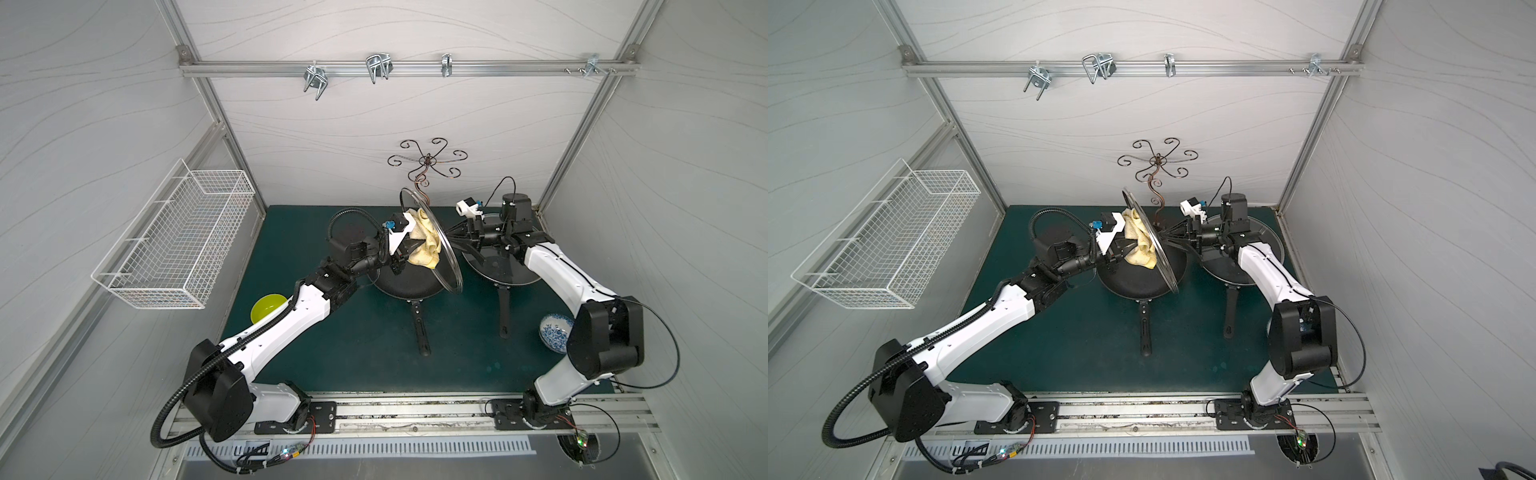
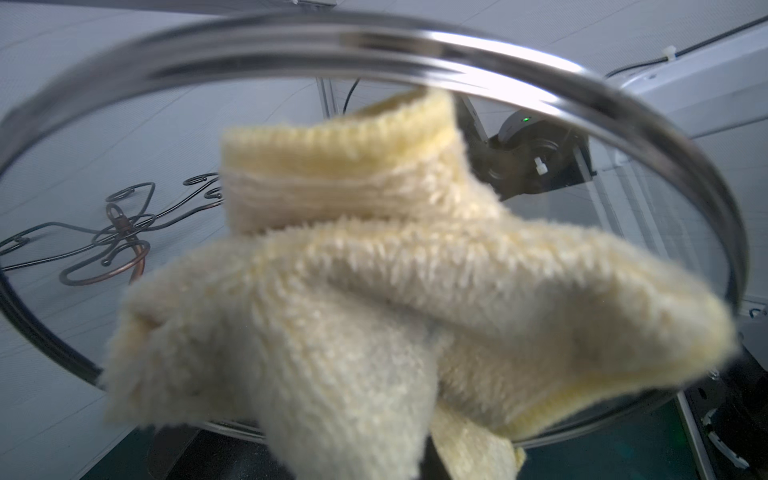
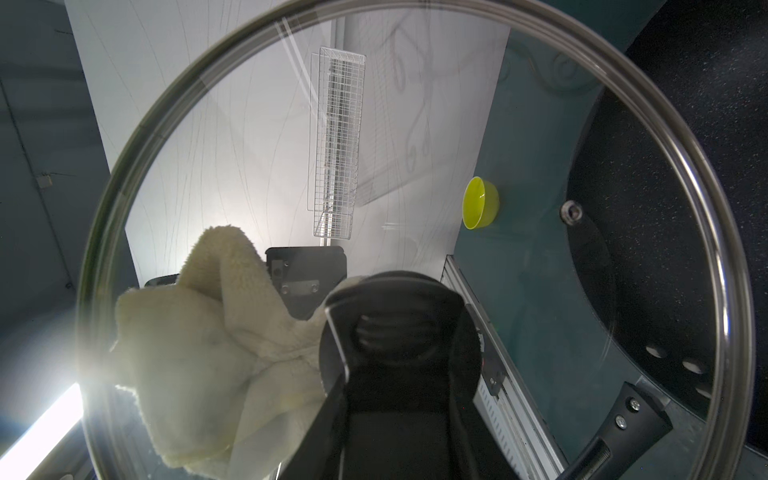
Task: Wipe the pot lid with a cloth
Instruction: Wipe the pot lid.
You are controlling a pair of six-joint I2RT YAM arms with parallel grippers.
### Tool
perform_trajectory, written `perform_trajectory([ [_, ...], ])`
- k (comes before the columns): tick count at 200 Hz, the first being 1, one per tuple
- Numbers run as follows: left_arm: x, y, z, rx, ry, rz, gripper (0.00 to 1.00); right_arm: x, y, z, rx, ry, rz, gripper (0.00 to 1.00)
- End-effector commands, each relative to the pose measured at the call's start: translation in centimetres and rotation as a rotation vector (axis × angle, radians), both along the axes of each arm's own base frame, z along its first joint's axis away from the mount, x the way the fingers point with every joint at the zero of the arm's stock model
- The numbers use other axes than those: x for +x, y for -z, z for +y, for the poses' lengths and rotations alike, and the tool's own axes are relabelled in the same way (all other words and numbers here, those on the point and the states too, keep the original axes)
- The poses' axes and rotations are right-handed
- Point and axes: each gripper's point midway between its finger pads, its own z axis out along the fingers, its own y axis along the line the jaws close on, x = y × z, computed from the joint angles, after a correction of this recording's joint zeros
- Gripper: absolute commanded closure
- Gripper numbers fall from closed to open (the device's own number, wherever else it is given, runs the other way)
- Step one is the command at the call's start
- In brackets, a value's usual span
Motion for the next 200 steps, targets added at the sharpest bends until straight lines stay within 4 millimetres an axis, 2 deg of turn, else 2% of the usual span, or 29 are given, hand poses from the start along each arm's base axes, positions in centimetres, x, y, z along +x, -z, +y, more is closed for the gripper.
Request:
perform_trajectory([
  [1,1.1,-4.9,0.4,-0.119,-0.060,-0.091,1.00,-1.4,-4.4,0.1,0.074,-0.087,-0.162,1.00],
  [17,2.7,-5.2,1.1,-0.169,-0.139,-0.027,1.00,-1.4,-4.4,0.1,0.074,-0.087,-0.164,1.00],
  [44,6.3,-5.4,3.6,-0.306,-0.306,0.180,1.00,-1.5,-4.7,0.1,0.077,-0.088,-0.174,1.00],
  [69,8.9,-3.7,4.9,-0.352,-0.383,0.366,1.00,-1.7,-5.1,0.1,0.085,-0.094,-0.186,1.00],
  [96,10.6,-1.0,5.1,-0.367,-0.410,0.486,1.00,-1.6,-5.9,0.1,0.091,-0.096,-0.200,1.00],
  [150,10.7,3.9,2.4,-0.308,-0.332,0.604,1.00,-0.9,-7.3,0.3,0.102,-0.095,-0.223,1.00],
  [178,9.1,5.7,0.5,-0.236,-0.280,0.596,1.00,-0.3,-7.5,0.3,0.106,-0.085,-0.226,1.00],
  [200,7.1,5.9,-1.2,-0.177,-0.201,0.557,1.00,0.2,-7.5,0.1,0.108,-0.070,-0.223,1.00],
])
